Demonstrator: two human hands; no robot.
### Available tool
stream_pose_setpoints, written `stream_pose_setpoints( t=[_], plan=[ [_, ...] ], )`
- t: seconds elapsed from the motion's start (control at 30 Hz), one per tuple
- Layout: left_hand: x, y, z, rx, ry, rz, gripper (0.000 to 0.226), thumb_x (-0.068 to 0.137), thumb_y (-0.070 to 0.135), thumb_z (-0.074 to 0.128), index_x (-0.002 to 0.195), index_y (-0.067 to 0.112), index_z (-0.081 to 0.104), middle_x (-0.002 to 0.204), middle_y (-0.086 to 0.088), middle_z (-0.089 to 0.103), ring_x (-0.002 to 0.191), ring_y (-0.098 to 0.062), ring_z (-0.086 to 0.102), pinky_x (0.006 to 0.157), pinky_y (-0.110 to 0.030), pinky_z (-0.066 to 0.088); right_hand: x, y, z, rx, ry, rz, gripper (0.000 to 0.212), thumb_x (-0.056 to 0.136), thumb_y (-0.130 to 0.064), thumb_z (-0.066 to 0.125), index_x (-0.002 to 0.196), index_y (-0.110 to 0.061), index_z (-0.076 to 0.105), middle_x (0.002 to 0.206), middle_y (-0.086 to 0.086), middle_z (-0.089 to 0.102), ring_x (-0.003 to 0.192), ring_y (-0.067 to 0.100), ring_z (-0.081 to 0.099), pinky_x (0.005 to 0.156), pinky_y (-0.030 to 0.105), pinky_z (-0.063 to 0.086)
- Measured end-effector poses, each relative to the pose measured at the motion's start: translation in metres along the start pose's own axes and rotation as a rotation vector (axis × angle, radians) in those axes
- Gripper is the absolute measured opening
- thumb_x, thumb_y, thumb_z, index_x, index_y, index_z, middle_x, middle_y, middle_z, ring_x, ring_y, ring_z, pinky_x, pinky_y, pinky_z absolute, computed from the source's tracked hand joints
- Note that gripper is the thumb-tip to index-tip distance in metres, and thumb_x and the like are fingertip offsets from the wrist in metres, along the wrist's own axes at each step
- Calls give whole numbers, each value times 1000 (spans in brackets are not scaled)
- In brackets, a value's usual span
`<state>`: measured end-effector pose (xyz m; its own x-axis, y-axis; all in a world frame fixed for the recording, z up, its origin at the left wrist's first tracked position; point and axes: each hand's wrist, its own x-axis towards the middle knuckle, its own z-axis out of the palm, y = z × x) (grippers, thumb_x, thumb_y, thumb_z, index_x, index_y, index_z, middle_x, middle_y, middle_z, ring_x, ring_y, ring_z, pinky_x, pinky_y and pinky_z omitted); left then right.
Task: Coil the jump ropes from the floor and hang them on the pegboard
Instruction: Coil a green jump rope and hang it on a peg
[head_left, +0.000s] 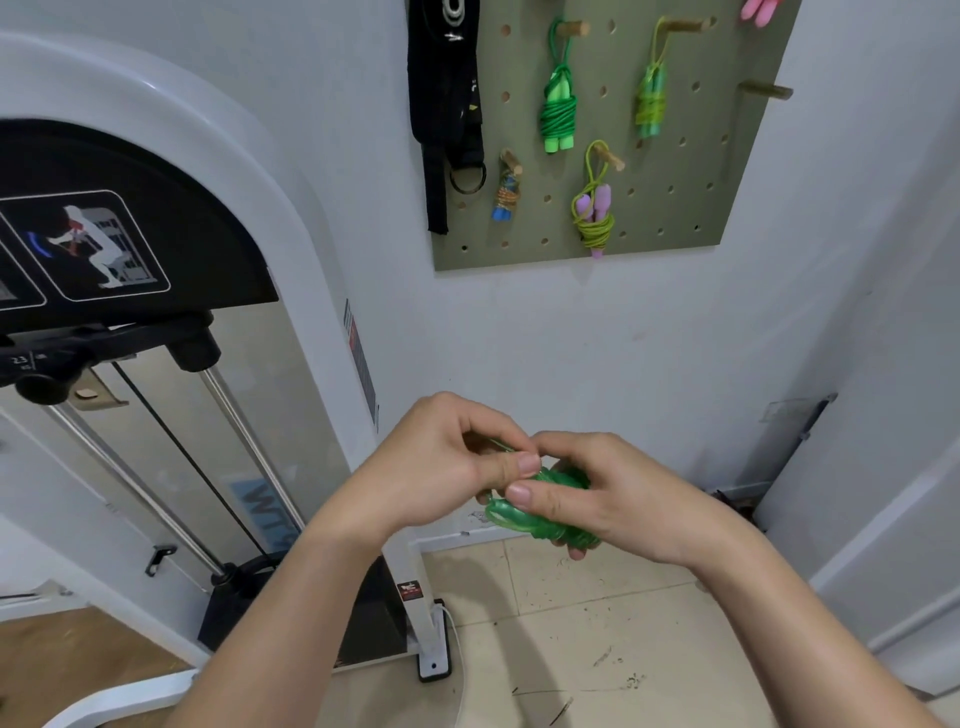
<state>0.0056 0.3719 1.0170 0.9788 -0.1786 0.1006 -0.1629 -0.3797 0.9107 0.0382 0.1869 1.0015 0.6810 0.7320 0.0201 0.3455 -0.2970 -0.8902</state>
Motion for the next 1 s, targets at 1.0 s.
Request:
stream_pose_setpoints(
  t=[1.0],
  plan=[
    [11,-17,10,290,544,324,13,79,13,70,74,24,74,70,10,68,60,-6,60,61,-30,51,-3,4,12,217,33,222,57,82,-68,54,66,-13,53,51,11,55,36,22,49,41,22,40]
  ],
)
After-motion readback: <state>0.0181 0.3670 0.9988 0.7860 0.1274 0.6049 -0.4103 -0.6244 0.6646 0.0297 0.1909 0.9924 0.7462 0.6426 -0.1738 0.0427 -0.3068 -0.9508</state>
